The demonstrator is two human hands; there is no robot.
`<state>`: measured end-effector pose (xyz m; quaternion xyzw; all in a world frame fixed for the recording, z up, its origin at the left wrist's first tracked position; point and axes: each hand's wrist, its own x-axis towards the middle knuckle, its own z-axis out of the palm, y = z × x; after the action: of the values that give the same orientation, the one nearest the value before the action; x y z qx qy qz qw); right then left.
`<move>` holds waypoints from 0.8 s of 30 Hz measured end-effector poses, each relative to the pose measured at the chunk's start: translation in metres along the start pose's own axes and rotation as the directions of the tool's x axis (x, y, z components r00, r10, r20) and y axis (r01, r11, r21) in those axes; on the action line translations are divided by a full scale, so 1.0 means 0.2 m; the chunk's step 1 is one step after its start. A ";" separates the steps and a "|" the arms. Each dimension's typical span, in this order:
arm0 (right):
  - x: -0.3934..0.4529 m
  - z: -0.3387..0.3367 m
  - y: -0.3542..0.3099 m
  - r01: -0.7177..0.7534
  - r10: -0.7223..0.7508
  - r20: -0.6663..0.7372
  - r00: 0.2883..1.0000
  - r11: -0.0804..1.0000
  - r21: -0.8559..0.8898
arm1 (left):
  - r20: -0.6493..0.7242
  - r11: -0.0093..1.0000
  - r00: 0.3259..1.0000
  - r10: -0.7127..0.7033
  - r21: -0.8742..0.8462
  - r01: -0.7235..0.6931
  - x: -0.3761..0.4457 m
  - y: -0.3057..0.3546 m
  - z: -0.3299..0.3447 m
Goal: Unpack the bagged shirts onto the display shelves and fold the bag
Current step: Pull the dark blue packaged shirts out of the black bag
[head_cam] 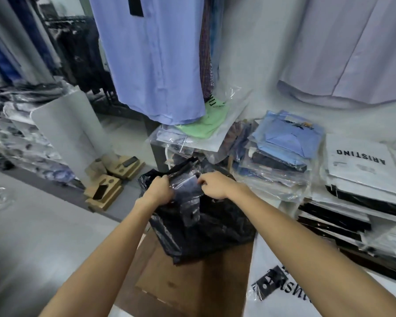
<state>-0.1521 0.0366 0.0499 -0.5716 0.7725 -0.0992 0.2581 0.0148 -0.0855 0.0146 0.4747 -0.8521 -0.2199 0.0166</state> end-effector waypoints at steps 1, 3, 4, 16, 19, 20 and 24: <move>0.02 0.02 0.02 -0.040 0.040 0.021 0.999 0.999 -0.009 | -0.005 1.000 1.000 -0.023 0.008 0.023 0.01 -0.03 0.01; 0.04 0.06 0.06 -0.115 0.114 0.021 0.993 0.992 0.044 | -0.072 1.000 0.997 -0.007 -0.004 0.007 0.01 -0.07 0.03; 0.05 0.07 0.08 -0.141 0.140 0.007 0.990 0.986 0.085 | -0.118 1.000 0.993 0.019 -0.013 -0.020 0.02 -0.07 0.03; 0.13 0.08 0.17 -0.059 0.090 -0.105 0.990 0.963 0.265 | -0.027 0.912 0.963 0.269 0.330 -0.245 0.11 0.04 0.07; 0.13 0.08 0.18 -0.001 0.045 -0.164 0.985 0.966 0.258 | -0.111 0.931 0.942 0.318 0.226 -0.288 0.10 0.03 0.03; 0.13 0.08 0.18 0.015 0.036 -0.187 0.982 0.963 0.268 | -0.135 0.927 0.932 0.336 0.221 -0.303 0.09 0.03 0.00; 0.13 0.05 0.16 0.060 0.009 -0.249 0.969 0.962 0.267 | -0.240 0.911 0.880 0.409 0.172 -0.376 0.00 0.03 -0.09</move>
<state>-0.1794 0.0241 0.0204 -0.5239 0.7700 -0.2785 0.2347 0.0139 -0.0898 0.0341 0.3177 -0.9318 -0.0934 0.1485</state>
